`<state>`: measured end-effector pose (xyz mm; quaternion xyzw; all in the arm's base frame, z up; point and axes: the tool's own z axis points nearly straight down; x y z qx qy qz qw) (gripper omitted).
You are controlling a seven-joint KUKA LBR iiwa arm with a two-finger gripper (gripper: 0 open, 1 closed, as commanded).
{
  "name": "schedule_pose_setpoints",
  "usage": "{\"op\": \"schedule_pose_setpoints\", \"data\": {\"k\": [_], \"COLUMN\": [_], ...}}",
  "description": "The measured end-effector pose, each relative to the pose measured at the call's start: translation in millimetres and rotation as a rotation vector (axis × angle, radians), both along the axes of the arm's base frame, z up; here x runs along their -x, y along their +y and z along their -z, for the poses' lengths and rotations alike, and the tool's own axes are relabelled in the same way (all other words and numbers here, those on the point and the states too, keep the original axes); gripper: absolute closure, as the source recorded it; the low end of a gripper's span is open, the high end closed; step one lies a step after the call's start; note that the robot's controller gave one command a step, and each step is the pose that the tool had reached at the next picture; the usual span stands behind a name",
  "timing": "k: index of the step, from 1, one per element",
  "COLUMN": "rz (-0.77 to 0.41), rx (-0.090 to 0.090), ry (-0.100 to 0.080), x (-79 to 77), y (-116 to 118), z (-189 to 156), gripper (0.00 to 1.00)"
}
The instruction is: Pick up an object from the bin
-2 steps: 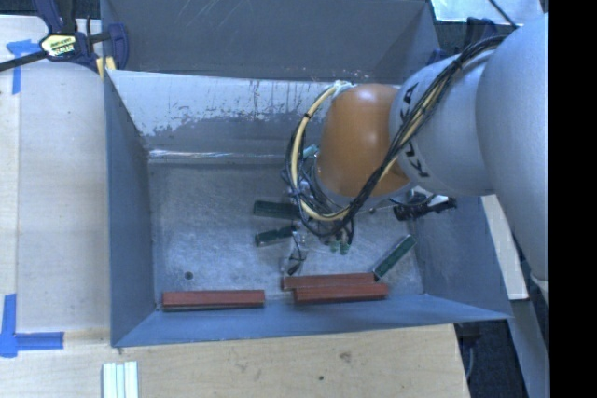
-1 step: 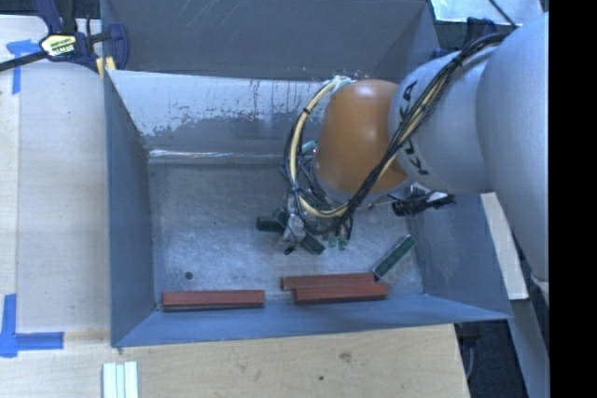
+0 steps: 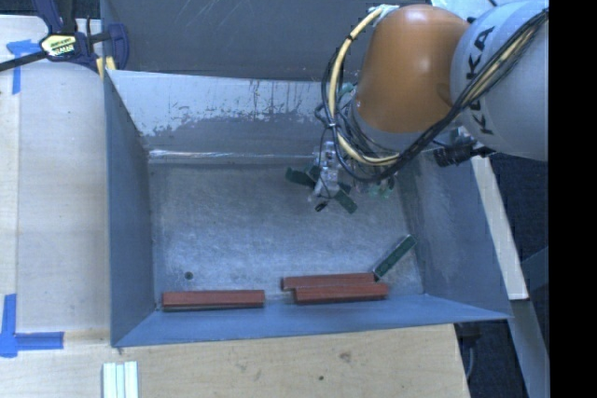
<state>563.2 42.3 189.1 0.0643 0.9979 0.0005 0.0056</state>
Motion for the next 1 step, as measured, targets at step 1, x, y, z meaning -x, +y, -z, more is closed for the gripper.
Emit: {"op": "schedule_pose_setpoints", "data": {"k": [1], "rz": [-0.343], "rx": [0.003], "ry": [0.002], "x": [5.8], "y": [-5.6], "z": [-60.3], "gripper": [1.00]}}
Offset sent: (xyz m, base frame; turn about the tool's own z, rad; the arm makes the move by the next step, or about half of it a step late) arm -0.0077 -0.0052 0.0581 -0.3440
